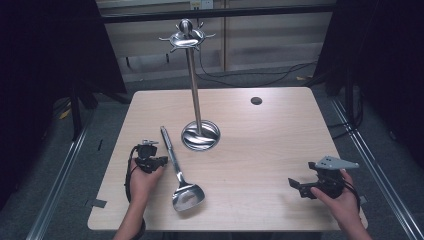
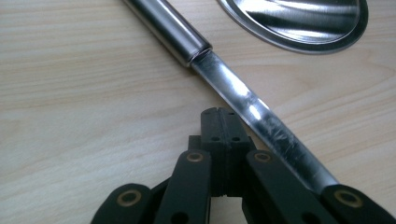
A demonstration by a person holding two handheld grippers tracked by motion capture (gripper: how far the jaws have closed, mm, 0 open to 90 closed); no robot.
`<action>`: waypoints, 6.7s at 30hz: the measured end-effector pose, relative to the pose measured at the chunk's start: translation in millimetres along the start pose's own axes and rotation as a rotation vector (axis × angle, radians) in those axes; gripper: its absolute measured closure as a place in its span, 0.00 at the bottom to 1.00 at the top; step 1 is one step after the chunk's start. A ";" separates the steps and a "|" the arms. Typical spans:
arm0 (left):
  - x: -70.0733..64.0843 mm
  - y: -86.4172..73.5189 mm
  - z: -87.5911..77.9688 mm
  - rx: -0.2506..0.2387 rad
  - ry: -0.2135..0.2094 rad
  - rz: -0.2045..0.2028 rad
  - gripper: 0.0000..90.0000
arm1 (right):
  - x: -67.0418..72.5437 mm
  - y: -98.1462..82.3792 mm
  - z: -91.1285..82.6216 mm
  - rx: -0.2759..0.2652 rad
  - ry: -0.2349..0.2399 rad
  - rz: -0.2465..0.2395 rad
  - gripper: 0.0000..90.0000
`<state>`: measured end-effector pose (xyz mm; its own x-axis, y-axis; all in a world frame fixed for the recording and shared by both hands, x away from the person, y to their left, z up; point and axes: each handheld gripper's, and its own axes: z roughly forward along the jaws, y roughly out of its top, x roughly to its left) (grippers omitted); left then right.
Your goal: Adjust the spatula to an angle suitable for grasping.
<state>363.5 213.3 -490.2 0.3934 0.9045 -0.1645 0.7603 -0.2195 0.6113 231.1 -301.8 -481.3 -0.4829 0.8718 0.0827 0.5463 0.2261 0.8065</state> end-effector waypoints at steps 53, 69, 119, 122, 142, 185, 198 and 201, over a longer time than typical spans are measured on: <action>-47.1 38.4 17.5 0.164 0.070 -0.106 0.54 | -11.2 -8.6 -21.8 -0.041 -0.043 0.068 0.02; -53.2 40.4 21.8 0.247 0.168 -0.139 0.76 | -11.3 0.9 -16.0 -0.068 -0.022 0.072 0.02; -38.4 34.4 -76.1 -0.392 -0.068 0.042 0.84 | -11.3 0.1 -13.1 -0.081 -0.009 0.074 0.03; -38.2 33.1 -81.1 -0.432 -0.072 0.042 0.84 | -10.4 0.2 -12.8 -0.081 -0.008 0.082 0.03; -46.9 35.4 -98.7 -0.578 -0.158 0.064 0.84 | -10.2 0.9 -13.4 -0.085 -0.008 0.074 0.03; -59.8 48.7 -123.0 -0.673 -0.260 0.120 0.84 | -9.1 0.8 -11.7 -0.077 -0.004 0.071 0.03; -62.5 55.1 -120.4 -0.660 -0.256 0.129 0.84 | -8.9 0.7 -11.5 -0.075 -0.004 0.069 0.03; -62.7 56.6 -120.0 -0.660 -0.257 0.135 0.84 | -9.0 0.7 -11.6 -0.075 -0.004 0.070 0.03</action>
<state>319.9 188.1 -352.4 0.6329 0.7525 -0.1819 0.2574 0.0171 0.9662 227.9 -314.5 -474.7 -0.4426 0.8860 0.1379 0.5256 0.1318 0.8404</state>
